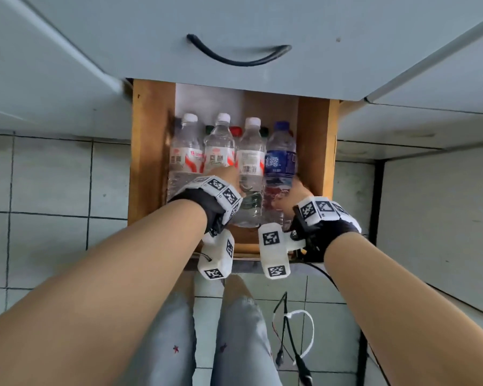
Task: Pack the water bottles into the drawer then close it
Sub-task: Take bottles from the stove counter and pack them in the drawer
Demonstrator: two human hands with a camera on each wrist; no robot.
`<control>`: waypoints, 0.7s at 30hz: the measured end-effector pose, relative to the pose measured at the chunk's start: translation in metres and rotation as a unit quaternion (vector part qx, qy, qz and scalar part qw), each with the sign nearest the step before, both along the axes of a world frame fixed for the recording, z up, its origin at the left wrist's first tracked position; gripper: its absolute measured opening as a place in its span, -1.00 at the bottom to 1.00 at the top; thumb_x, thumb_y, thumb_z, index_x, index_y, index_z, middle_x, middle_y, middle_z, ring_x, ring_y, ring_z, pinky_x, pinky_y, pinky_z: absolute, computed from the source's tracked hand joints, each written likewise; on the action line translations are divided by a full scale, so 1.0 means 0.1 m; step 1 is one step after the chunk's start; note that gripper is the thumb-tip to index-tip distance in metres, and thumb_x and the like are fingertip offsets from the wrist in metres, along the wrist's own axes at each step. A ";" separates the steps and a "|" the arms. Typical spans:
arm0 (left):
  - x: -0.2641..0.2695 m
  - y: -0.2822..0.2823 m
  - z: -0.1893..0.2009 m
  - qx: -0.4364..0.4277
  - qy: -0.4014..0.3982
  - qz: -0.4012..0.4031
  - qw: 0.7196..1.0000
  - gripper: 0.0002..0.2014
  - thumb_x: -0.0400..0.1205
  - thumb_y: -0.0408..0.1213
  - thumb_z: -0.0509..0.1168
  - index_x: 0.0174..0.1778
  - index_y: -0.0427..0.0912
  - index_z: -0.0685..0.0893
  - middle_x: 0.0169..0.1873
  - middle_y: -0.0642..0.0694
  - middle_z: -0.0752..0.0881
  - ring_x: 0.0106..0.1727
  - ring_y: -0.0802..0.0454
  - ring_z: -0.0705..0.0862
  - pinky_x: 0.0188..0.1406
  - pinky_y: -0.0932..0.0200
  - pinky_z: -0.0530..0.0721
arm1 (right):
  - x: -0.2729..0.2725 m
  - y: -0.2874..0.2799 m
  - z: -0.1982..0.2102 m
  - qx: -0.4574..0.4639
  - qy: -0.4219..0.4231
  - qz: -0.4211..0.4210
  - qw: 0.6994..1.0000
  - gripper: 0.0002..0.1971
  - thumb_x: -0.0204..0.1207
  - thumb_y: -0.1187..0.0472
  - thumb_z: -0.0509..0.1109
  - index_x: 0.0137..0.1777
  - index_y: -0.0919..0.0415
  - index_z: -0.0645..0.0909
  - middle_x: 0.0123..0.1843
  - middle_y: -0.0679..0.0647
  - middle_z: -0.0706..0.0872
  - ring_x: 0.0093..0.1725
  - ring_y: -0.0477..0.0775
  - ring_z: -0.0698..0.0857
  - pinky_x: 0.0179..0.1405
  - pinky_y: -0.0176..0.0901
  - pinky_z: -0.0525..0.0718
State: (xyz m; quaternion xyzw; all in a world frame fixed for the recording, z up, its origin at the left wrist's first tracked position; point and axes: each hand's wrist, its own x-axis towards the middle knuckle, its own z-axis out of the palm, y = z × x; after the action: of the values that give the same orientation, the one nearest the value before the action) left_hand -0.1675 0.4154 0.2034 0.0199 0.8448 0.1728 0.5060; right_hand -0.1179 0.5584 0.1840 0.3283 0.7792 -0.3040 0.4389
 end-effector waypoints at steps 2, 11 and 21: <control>0.02 -0.02 0.10 0.015 -0.022 0.011 1.000 -0.66 0.61 -0.27 0.31 0.24 -0.40 0.60 -0.08 -0.22 0.69 -0.15 -0.03 0.53 -0.28 0.21 0.44 | 0.03 0.01 0.02 -0.034 0.012 -0.042 0.998 -0.44 0.38 0.26 0.46 0.39 0.30 0.45 0.27 0.28 0.69 0.21 0.29 0.69 0.30 0.10 0.63; 0.13 -0.14 1.14 0.207 -0.035 0.304 0.929 -0.80 0.63 -0.25 0.25 0.13 -0.19 0.65 -0.16 0.00 0.72 -0.20 0.08 0.68 -0.16 0.18 0.63 | 0.02 -0.02 1.22 -0.193 0.170 -0.338 0.905 -0.72 0.58 0.39 0.24 0.28 0.30 0.53 -0.24 0.08 0.61 -0.32 -0.04 0.57 -0.23 -0.18 0.55; -0.27 0.11 3.16 0.428 0.195 0.374 0.799 -0.83 0.62 -0.36 0.23 -0.21 -0.01 0.63 -0.36 0.07 0.74 -0.31 0.14 0.70 -0.28 0.31 0.60 | -0.19 0.36 3.04 -0.106 0.518 -0.413 0.742 -0.73 0.39 0.43 0.29 -0.23 -0.03 0.57 -0.31 -0.07 0.60 -0.33 -0.11 0.57 -0.22 -0.25 0.56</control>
State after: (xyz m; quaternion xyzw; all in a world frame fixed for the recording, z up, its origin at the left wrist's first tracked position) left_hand -0.1946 0.4268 0.5195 -0.0496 0.7075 0.6852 0.1660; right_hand -0.1368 0.5943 0.4880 0.3614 0.6376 -0.6591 -0.1687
